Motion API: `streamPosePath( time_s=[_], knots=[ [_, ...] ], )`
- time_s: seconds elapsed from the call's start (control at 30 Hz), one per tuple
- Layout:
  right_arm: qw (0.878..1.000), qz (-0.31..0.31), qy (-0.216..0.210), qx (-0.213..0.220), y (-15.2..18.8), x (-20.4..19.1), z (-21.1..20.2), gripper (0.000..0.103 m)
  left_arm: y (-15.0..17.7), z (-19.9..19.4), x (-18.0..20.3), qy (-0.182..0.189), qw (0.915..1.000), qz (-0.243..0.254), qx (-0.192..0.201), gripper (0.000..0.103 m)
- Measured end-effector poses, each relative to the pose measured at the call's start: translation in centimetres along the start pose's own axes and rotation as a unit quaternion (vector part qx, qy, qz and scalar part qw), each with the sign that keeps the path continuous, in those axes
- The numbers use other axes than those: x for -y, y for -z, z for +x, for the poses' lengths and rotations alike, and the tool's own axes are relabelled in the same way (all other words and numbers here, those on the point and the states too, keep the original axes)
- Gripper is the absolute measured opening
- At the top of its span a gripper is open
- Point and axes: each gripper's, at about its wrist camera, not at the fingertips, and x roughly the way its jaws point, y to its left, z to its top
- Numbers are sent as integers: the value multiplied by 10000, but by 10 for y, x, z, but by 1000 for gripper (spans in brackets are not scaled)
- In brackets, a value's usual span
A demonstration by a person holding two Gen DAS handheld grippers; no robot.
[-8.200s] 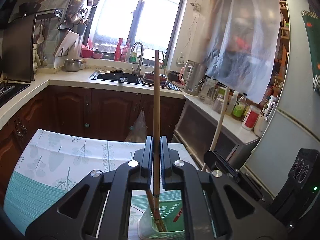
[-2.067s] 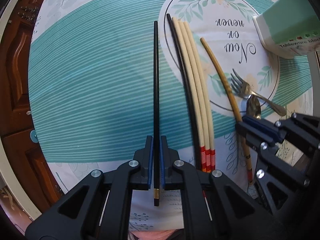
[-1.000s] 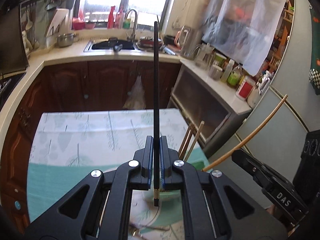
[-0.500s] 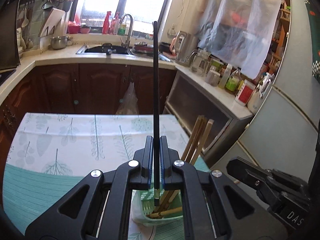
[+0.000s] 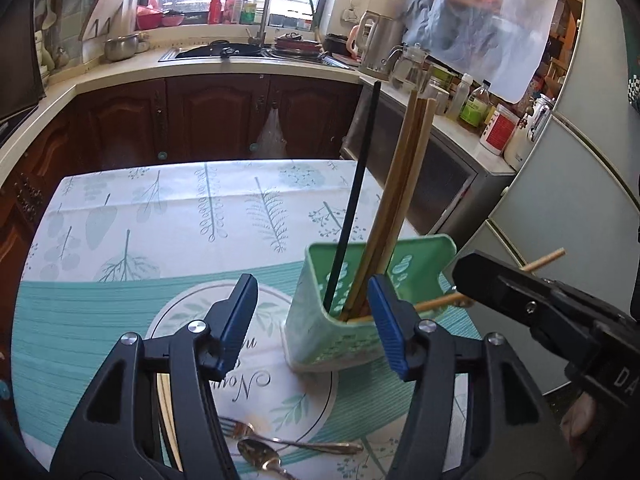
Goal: Organize utensils
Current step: 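Open both grippers to release the chopsticks into the holder, then move both open grippers back over the remaining chopsticks, fork and spoon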
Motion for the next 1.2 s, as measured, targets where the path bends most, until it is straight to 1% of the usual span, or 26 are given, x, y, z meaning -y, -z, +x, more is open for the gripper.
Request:
streamPosePath(
  time_s=[0.13, 0.23, 0.37, 0.43, 0.5, 0.53, 0.57, 0.6, 0.63, 0.67, 0.73, 0.83, 0.93, 1.1, 1.13, 1.17, 1.2],
  knots=[
    [10000, 77, 24, -21, 12, 1, -7, 0, 19, -21, -6, -89, 9999, -59, 29, 55],
    [9998, 45, 208, -13, 23, 1, -12, 0, 38, -41, -11, -168, 9998, -21, 131, 55],
    [9988, 155, 466, -48, 38, 7, -13, 1, 65, -66, -20, -233, 9994, -27, 271, 55],
    [9977, 259, 616, -68, 42, 12, -12, 3, 78, -77, -26, -279, 9988, -86, 383, 55],
    [9969, 349, 709, -20, 43, 16, -11, 6, 90, -84, -35, -302, 9985, -215, 415, 55],
    [9967, 349, 736, 47, 42, 17, -12, 10, 96, -87, -40, -286, 9984, -304, 392, 55],
    [9966, 313, 754, 96, 41, 16, -13, 19, 101, -90, -46, -278, 9982, -398, 362, 55],
    [9964, 244, 791, 159, 40, 14, -14, 23, 102, -91, -50, -283, 9980, -458, 344, 55],
    [9961, 175, 834, 219, 40, 13, -14, 30, 106, -93, -56, -325, 9975, -530, 322, 55],
    [9955, 79, 904, 286, 40, 10, -14, 35, 110, -96, -62, -383, 9970, -594, 316, 55],
    [9945, -139, 987, 325, 41, 2, -12, 37, 111, -98, -71, -532, 9958, -690, 284, 58],
    [9943, -299, 979, 288, 41, -6, -7, 38, 114, -98, -84, -690, 9938, -844, 211, 58],
    [9932, -333, 1073, 305, 39, -10, -1, 38, 115, -97, -96, -680, 9922, -1034, 173, 58],
    [9905, -284, 1270, 442, 28, -14, 8, 37, 119, -95, -106, -672, 9908, -1164, 144, 58],
    [9903, -303, 1282, 432, 26, -16, 11, 30, 120, -95, -108, -672, 9907, -1179, 141, 58],
    [9908, -348, 1234, 425, 22, -19, 14, 13, 120, -95, -108, -671, 9905, -1189, 139, 58],
    [9915, -401, 1173, 384, 18, -22, 18, 7, 120, -95, -109, -666, 9904, -1201, 140, 58]
  ],
)
